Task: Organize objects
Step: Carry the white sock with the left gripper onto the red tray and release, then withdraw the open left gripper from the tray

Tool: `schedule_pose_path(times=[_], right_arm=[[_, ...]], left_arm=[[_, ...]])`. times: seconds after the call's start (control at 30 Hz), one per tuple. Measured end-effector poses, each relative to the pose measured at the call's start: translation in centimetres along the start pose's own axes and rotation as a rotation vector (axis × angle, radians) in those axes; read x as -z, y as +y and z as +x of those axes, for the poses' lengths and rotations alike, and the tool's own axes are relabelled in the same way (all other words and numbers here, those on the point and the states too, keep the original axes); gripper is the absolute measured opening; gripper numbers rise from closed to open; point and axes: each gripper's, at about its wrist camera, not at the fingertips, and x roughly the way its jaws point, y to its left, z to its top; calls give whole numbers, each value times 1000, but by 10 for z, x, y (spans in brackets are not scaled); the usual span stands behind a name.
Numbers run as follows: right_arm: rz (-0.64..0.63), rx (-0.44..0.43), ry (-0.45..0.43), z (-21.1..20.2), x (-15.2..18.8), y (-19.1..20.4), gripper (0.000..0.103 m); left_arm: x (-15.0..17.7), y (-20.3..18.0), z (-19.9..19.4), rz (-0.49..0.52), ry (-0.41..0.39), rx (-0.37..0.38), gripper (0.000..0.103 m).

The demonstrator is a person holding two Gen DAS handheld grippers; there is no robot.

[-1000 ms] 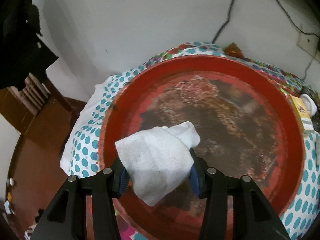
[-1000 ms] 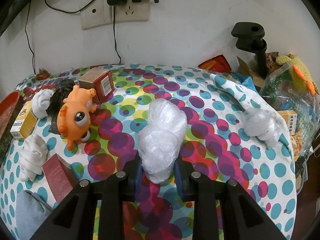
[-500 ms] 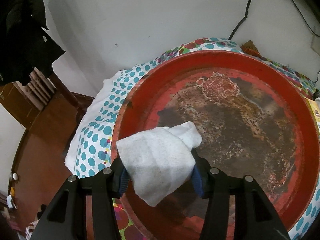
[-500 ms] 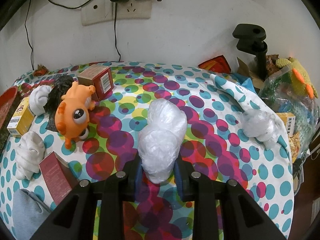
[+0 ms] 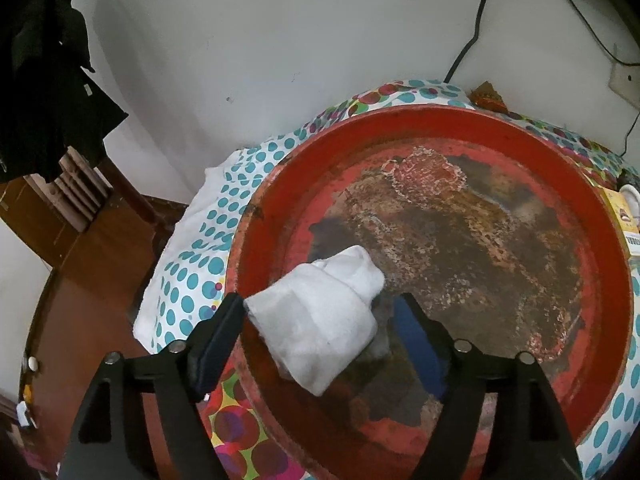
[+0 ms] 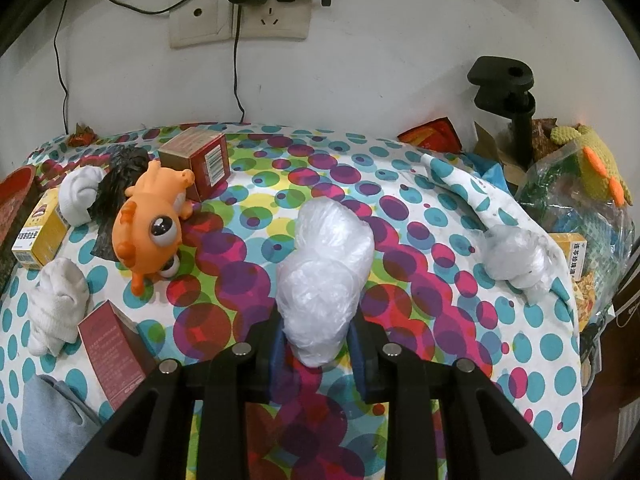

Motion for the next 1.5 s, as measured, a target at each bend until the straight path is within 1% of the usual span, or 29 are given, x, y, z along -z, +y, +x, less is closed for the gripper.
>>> schedule_pose_path(times=[0.07, 0.2, 0.37, 0.53, 0.83, 0.97, 1.1, 1.13, 1.2, 1.27, 1.4, 1.5], right_arm=[[0, 3, -1, 0, 0, 0, 27], [0, 3, -3, 0, 0, 0, 27], [-4, 5, -4, -1, 0, 1, 27], [-14, 15, -10, -3, 0, 4, 27], [-62, 56, -32, -6, 0, 14, 27], [-83, 80, -58, -11, 1, 18, 27], [-93, 104, -53, -9, 0, 21, 27], [-100, 117, -57, -9, 0, 22, 27], [-127, 147, -65, -11, 0, 26, 27], [-133, 154, -63, -13, -2, 28, 27], [-168, 171, -88, -26, -7, 41, 27], [-192, 161, -108, -38, -13, 53, 27]], left_arm=[[0, 0, -2, 5, -3, -5, 77], [1, 2, -8, 5, -12, -15, 84], [2, 3, -13, 12, -13, -9, 84], [5, 6, -20, 6, -12, 11, 88], [14, 12, -39, -4, -46, 28, 90], [19, 12, -50, -10, -78, 26, 90], [27, 11, -67, -15, -126, 23, 90], [28, 12, -70, -15, -136, 23, 91], [35, 12, -77, -20, -154, 28, 98], [40, 11, -81, -21, -166, 23, 98], [51, 9, -88, 2, -192, 6, 98], [57, 10, -90, -11, -192, 25, 98]])
